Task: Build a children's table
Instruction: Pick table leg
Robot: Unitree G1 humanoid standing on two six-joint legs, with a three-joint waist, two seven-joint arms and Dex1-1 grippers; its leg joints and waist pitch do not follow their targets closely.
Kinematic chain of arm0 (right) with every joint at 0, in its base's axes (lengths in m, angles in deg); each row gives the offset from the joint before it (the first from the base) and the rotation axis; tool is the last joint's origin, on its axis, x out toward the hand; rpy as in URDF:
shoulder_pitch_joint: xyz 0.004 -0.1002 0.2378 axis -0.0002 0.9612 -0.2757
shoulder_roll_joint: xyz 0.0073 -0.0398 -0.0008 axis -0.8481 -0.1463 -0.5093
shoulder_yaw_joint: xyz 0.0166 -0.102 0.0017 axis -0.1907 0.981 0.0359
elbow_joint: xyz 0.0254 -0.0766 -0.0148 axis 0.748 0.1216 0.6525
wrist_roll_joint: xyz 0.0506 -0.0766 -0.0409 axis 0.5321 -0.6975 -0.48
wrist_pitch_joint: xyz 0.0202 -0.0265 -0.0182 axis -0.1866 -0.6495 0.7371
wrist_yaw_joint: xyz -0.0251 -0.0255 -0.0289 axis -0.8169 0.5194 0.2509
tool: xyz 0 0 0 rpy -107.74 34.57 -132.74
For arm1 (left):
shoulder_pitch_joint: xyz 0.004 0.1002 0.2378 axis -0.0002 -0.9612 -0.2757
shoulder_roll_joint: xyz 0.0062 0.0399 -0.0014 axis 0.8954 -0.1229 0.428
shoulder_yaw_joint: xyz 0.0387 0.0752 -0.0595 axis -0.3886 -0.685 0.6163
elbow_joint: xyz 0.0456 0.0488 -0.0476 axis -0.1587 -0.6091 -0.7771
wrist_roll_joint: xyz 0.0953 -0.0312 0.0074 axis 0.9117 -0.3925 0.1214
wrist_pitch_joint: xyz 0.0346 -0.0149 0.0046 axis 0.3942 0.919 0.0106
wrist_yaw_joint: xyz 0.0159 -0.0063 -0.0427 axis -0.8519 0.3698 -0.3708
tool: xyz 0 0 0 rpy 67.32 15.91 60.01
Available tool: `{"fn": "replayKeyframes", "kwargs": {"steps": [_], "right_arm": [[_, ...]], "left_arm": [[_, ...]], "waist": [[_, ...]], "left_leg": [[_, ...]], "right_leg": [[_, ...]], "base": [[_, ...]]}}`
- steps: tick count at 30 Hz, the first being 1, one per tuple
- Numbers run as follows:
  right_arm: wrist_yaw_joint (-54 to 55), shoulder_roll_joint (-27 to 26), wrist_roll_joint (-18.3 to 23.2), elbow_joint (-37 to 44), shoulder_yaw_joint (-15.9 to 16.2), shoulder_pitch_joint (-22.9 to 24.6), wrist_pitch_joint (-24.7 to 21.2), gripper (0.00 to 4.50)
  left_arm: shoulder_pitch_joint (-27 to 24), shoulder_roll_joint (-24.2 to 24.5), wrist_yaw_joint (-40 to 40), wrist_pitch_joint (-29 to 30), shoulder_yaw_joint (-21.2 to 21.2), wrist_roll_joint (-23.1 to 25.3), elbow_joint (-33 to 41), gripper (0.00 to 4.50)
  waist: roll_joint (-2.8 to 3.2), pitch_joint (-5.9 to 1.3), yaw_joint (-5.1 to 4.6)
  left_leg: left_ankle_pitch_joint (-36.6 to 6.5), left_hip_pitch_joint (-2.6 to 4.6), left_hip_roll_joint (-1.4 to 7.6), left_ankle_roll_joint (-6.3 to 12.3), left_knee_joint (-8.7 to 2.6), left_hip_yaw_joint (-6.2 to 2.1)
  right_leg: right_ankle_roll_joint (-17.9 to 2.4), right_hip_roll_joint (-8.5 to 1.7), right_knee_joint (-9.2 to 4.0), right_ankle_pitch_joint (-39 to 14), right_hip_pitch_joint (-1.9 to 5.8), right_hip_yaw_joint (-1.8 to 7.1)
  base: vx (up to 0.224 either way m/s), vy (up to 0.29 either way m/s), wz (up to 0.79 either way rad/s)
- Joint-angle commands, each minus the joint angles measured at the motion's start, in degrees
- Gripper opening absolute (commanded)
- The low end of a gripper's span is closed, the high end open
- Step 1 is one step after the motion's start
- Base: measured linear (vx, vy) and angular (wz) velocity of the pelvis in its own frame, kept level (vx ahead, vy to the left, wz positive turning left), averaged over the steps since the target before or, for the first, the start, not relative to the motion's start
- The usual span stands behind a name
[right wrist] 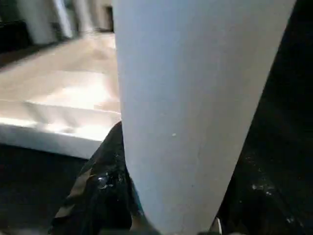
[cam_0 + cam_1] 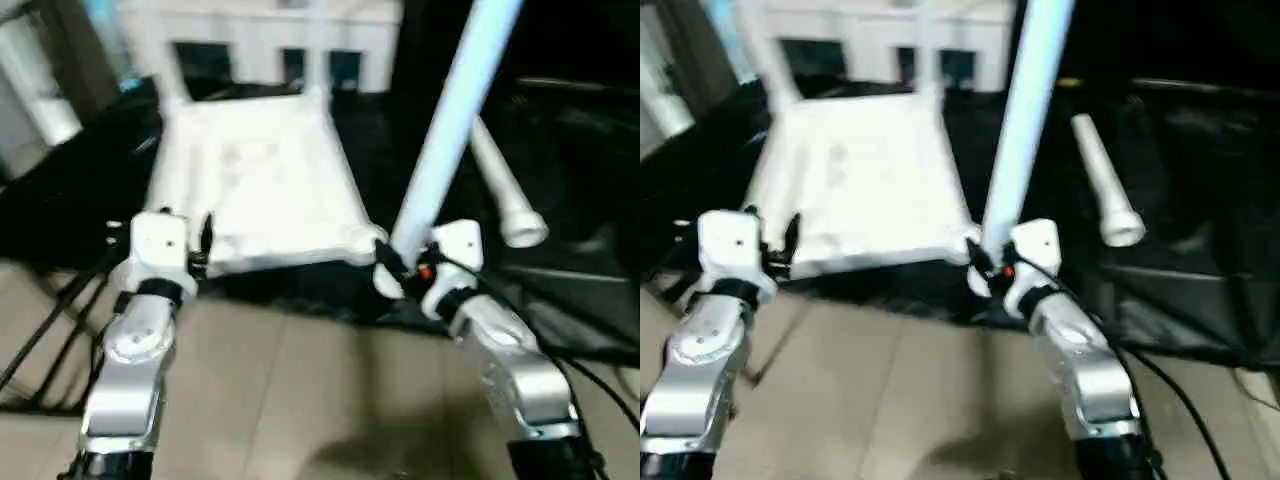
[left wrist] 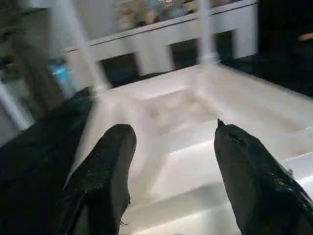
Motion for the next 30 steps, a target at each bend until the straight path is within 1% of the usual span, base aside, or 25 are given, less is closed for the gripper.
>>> {"fn": "replayKeyframes", "kwargs": {"steps": [1, 2, 4, 5, 6, 7, 8, 9, 10, 11, 12, 13, 14, 15, 16, 17, 18, 20, 21, 23, 24, 25, 27, 28, 30], "right_arm": [[0.1, -0.3, 0.2, 1.3, -0.1, -1.0, -0.1, 1.89], [0.0, -0.4, -0.1, 1.4, -0.2, -1.0, -0.1, 1.89], [0.0, -0.3, -0.2, 1.4, 0.0, -0.9, 0.0, 1.89], [0.0, -0.2, -0.1, 1.5, 0.1, -0.9, 0.0, 1.89], [0.0, -0.1, 0.0, 1.8, 0.2, -0.8, 0.0, 1.89], [0.0, -0.1, 0.1, 1.9, 0.2, -0.9, 0.0, 1.89], [-0.1, -0.1, 0.2, 2.0, 0.1, -0.9, 0.2, 1.89], [-0.2, 0.0, 0.3, 2.1, 0.1, -0.9, 0.2, 1.89], [-0.2, 0.0, 0.3, 2.1, 0.0, -0.9, 0.2, 1.89], [-0.3, -0.1, 0.6, 2.2, -0.2, -1.0, 0.1, 1.89], [-0.5, -0.2, 0.9, 2.3, -0.5, -1.1, -0.1, 1.89], [-0.7, -0.2, 1.2, 2.4, -0.6, -1.2, -0.3, 1.89], [-0.9, -0.3, 1.6, 2.6, -0.8, -1.2, -0.8, 1.89], [-1.4, -0.3, 2.3, 2.8, -1.1, -1.4, -1.2, 1.89], [-1.8, -0.2, 2.9, 2.8, -1.3, -1.5, -1.3, 1.89], [-2.8, 0.0, 3.8, 2.9, -1.5, -1.8, -1.5, 1.89], [-3.4, 0.2, 4.4, 2.9, -1.6, -1.9, -1.6, 1.89], [-4.6, 0.8, 5.1, 2.6, -1.5, -2.4, -1.8, 1.88], [-5.0, 1.1, 5.2, 2.4, -1.5, -2.6, -2.0, 1.88], [-5.2, 1.4, 5.1, 2.3, -1.4, -2.8, -2.0, 1.88], [-5.3, 1.9, 5.3, 2.1, -1.7, -3.4, -3.0, 1.88], [-5.3, 2.1, 5.3, 2.0, -1.7, -3.5, -3.4, 1.88], [-6.5, 2.7, 5.7, 1.6, -1.9, -4.3, -3.7, 1.88], [-7.1, 2.9, 5.7, 1.4, -1.8, -4.5, -3.6, 1.88], [-7.7, 3.3, 5.6, 1.2, -1.6, -4.7, -3.3, 1.88]], "left_arm": [[0.4, 1.3, 0.4, 0.4, 0.8, -0.4, 0.7, 2.94], [0.4, 1.3, 0.6, 0.3, 0.8, -0.4, 0.6, 2.94], [0.3, 1.2, 0.7, 0.2, 0.8, -0.4, 0.5, 2.94], [0.3, 1.2, 0.8, 0.2, 0.8, -0.4, 0.5, 2.94], [0.3, 1.2, 1.1, 0.2, 0.7, -0.5, 0.4, 2.94], [0.3, 1.2, 1.3, 0.2, 0.6, -0.6, 0.4, 2.94], [0.2, 1.1, 1.8, 0.3, 0.4, -0.9, 0.4, 2.94], [0.2, 1.1, 2.1, 0.2, 0.2, -0.9, 0.4, 2.94], [0.1, 1.0, 3.2, 0.2, -0.2, -1.5, 0.4, 2.94], [-0.2, 1.0, 4.7, -0.3, -0.6, -2.9, 0.4, 2.94], [-0.4, 1.2, 6.9, -0.6, -1.2, -4.6, 0.5, 2.94], [-0.5, 1.5, 8.3, -0.7, -1.6, -5.3, 0.4, 2.94], [-0.6, 1.9, 10.1, -1.3, -2.2, -6.1, 0.2, 2.94], [-0.5, 2.6, 12.5, -1.9, -2.8, -6.9, -0.2, 2.94], [-0.4, 3.1, 14.2, -2.3, -3.3, -7.4, -0.7, 2.94], [0.3, 4.3, 17.7, -2.4, -4.3, -8.1, -2.2, 2.94], [0.9, 5.1, 20.2, -2.2, -4.9, -8.4, -3.3, 2.94], [2.8, 6.5, 24.1, -2.4, -5.8, -8.6, -6.2, 2.94], [3.9, 7.5, 26.3, -3.1, -6.7, -8.1, -7.9, 2.94], [4.8, 8.2, 27.9, -3.7, -7.4, -7.7, -9.2, 2.94], [6.8, 9.8, 32.3, -4.0, -8.8, -8.1, -11.7, 2.94], [7.4, 10.2, 33.4, -4.1, -9.1, -8.3, -12.3, 2.94], [9.7, 12.3, 40.2, -3.0, -10.9, -9.8, -15.0, 2.94], [10.5, 13.1, 42.8, -2.6, -11.8, -10.2, -16.0, 2.94], [11.3, 13.9, 45.2, -1.9, -12.7, -10.5, -17.0, 2.94]], "waist": [[-1.35, -3.16, 2.58], [-0.64, -2.89, 2.48], [0.71, -2.09, 2.24], [1.56, -1.5, 2.2], [4.05, -1.84, 2.32], [6.48, -2.02, -0.48], [7.03, -2.92, -1.51], [6.14, -3.74, -1.37], [5.68, -3.66, -1.87], [5.41, -3.29, -1.87], [4.88, -3.66, -2.02], [3.19, -4.13, -1.82], [1.5, -4.06, -1.56], [-1.02, -4.48, 1.0], [-1.02, -4.48, 1.0], [-0.65, -4.74, 0.76], [-0.2, -4.79, 0.78], [1.51, -4.52, 0.01], [2.34, -4.05, -0.23], [2.77, -3.41, -0.42], [2.56, -2.76, -0.59], [2.69, -2.13, -0.44], [2.26, -1.86, -0.3], [2.03, -1.84, -0.24], [2.19, -2.1, -0.11]], "left_leg": [[0.1, -5.58, -0.52, 4.04, 3.76, -0.83], [4.0, -7.53, 0.12, 0.94, 4.59, -1.75], [7.2, -7.47, 1.99, -1.06, 3.61, -2.36], [10.4, -7.36, 3.12, -0.39, 0.4, -2.18], [9.6, -5.78, 4.67, 0.34, -4.8, -1.72], [-5.7, -1.99, 8.85, 0.38, -10.06, -6.03], [-11.0, 1.35, 10.98, 3.1, -11.0, -8.93], [-14.6, 3.91, 12.34, 8.9, -10.27, -10.23], [-8.6, 3.81, 11.4, 14.34, -9.37, -9.55], [-4.2, 3.27, 10.95, 16.94, -9.16, -8.82], [9.7, 2.96, 9.8, 20.99, -8.02, -7.25], [22.7, 1.99, 8.23, 21.81, -5.9, -5.4], [24.6, 0.06, 5.56, 19.23, -3.79, -3.39], [11.7, -7.66, 0.0, 8.15, 0.94, -1.41], [11.7, -7.66, 0.0, 8.15, 0.94, -1.41], [19.4, -7.72, 1.21, -0.59, -2.35, -1.73], [20.5, -7.34, 1.05, -2.09, -3.22, -1.33], [17.0, -6.67, 2.61, -3.03, -5.25, -1.41], [11.7, -5.72, 4.55, -4.24, -6.12, -1.9], [1.8, -3.86, 6.38, -4.34, -7.16, -1.58], [-2.4, -4.16, 7.04, -3.99, -8.0, -1.09], [-8.5, -3.72, 6.96, -4.79, -8.37, -0.26], [-13.2, -2.86, 6.84, -5.92, -8.63, 0.57], [-12.7, -3.13, 6.9, -6.05, -8.87, 0.67], [-9.6, -3.55, 7.17, -6.03, -9.02, 0.81]], "right_leg": [[-13.2, -8.89, -10.35, -24.1, 10.19, 9.18], [-15.8, -8.4, -9.87, -22.1, 11.21, 8.31], [-18.7, -8.71, -11.43, -21.0, 10.21, 6.38], [-17.4, -6.8, -12.39, -24.5, 9.34, 3.27], [-13.4, -4.11, -12.47, -26.7, 9.31, 0.53], [-7.2, 1.84, -5.8, -19.2, 6.4, -3.41], [-5.6, 2.36, -0.69, -15.7, 3.29, -3.52], [-1.7, 1.2, 2.23, -10.1, 0.76, -2.84], [2.0, 0.77, 3.46, -5.8, -1.1, -2.9], [3.1, 0.44, 3.63, -4.0, -1.78, -2.79], [4.7, -0.03, 3.31, 0.5, -3.28, -2.55], [3.9, -1.62, -0.01, 7.2, -3.75, -0.82], [2.2, -3.17, -3.66, 13.7, -2.49, 0.76], [-2.1, -9.75, -6.2, 30.6, 6.37, 7.5], [-2.1, -9.75, -6.2, 30.6, 6.37, 7.5], [-3.1, -6.35, -3.0, 58.8, 6.61, 2.94], [-2.6, -4.54, -3.02, 61.1, 6.08, 1.84], [-2.1, -2.32, -3.73, 46.3, 5.49, 0.45], [-4.2, -2.08, -4.7, 29.2, 4.75, 0.04], [-9.8, -2.57, -6.48, 7.6, 3.7, 0.13], [-12.2, -3.1, -7.17, 0.3, 3.96, 0.41], [-11.9, -3.22, -8.08, -10.0, 3.34, 0.68], [-9.3, -3.77, -9.31, -22.2, 2.81, 0.88], [-7.7, -3.97, -9.61, -24.9, 2.76, 1.12], [-7.1, -4.13, -9.35, -23.0, 2.83, 1.26]], "base": [[0.19, -0.091, 0.12], [0.163, -0.072, 0.02], [0.161, -0.047, 0.02], [0.164, 0.029, 0.04], [0.164, 0.029, 0.04], [0.152, 0.099, -0.06], [0.173, 0.093, -0.06], [0.173, 0.093, -0.06], [0.197, 0.039, 0.07], [0.172, 0.011, 0.03], [0.172, 0.011, 0.03], [0.149, -0.044, 0.01], [0.132, -0.091, 0.08], [0.132, -0.091, 0.08], [0.111, -0.093, 0.11], [0.087, -0.092, 0.01], [0.087, -0.092, 0.01], [-0.007, -0.066, -0.04], [-0.035, -0.053, -0.04], [0.0, 0.0, 0.0], [0.0, 0.0, 0.0], [-0.065, 0.006, 0.11], [-0.071, -0.004, 0.12], [-0.061, -0.006, 0.07], [0.0, 0.0, 0.0]]}}
